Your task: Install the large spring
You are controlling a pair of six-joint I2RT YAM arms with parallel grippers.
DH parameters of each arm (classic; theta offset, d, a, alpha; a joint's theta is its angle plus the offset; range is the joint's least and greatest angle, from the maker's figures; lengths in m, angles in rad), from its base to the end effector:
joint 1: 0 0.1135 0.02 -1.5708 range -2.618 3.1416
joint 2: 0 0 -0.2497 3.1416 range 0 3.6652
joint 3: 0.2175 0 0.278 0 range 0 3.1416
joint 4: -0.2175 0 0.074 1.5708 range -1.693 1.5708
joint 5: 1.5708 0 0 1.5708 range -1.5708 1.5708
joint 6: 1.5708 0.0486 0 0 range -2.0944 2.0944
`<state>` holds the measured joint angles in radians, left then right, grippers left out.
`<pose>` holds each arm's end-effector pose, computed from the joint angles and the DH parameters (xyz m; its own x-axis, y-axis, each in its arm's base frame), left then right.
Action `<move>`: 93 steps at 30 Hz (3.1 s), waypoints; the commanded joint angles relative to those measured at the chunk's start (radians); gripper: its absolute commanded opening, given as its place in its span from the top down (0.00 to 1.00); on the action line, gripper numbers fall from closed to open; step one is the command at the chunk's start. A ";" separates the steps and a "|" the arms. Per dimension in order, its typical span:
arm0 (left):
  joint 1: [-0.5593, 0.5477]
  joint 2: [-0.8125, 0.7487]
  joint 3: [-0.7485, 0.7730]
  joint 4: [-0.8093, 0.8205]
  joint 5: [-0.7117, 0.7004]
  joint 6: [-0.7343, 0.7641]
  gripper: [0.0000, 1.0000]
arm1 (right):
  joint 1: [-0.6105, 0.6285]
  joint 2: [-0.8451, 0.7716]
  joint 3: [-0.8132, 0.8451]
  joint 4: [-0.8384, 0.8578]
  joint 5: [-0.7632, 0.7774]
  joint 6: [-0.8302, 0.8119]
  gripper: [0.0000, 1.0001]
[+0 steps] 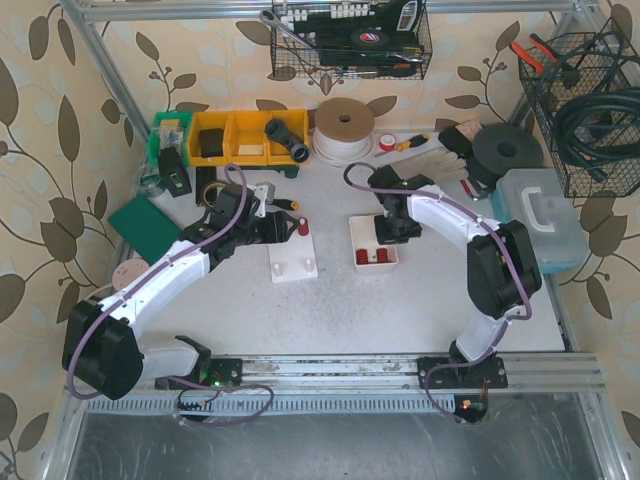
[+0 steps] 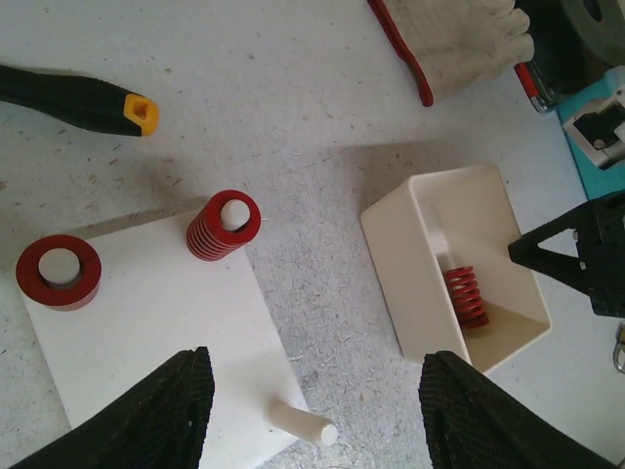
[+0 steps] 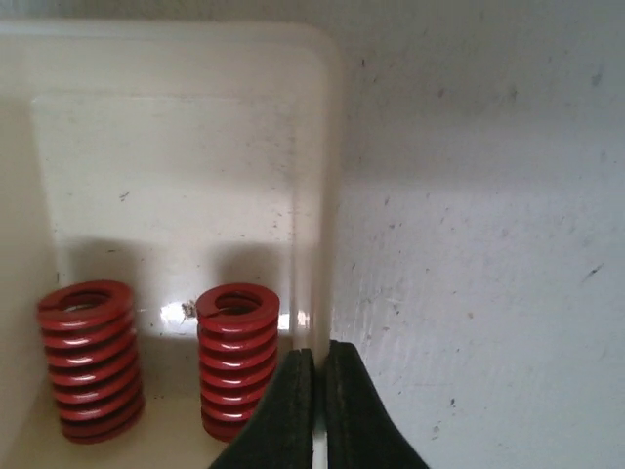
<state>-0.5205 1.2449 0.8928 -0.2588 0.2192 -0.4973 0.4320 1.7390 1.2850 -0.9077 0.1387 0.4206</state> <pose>0.2680 -0.1658 0.2431 -0.7427 -0.1110 -0.6604 0.3250 0.8025 -0.5004 0.3274 0.1435 0.1751 -0.9696 -0.0017 -0.2447 0.0080 0.9992 -0.0387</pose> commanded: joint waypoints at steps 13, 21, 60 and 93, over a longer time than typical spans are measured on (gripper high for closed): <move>0.040 0.036 -0.005 0.041 0.055 -0.033 0.39 | 0.035 0.171 0.148 0.068 0.155 -0.492 0.96; 0.043 0.035 -0.008 0.043 0.062 -0.033 0.38 | 0.030 0.082 0.252 0.021 0.096 -0.347 0.58; 0.054 0.061 0.004 0.030 0.059 -0.047 0.38 | 0.084 0.225 0.130 -0.052 -0.239 -0.212 0.52; 0.056 0.056 -0.002 0.038 0.059 -0.048 0.38 | 0.041 0.205 0.287 -0.070 -0.220 -0.142 0.95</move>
<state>-0.4767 1.3090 0.8776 -0.2375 0.2684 -0.5316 0.4931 2.0224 1.5112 -0.9756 -0.0422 0.2539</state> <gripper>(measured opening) 0.614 0.256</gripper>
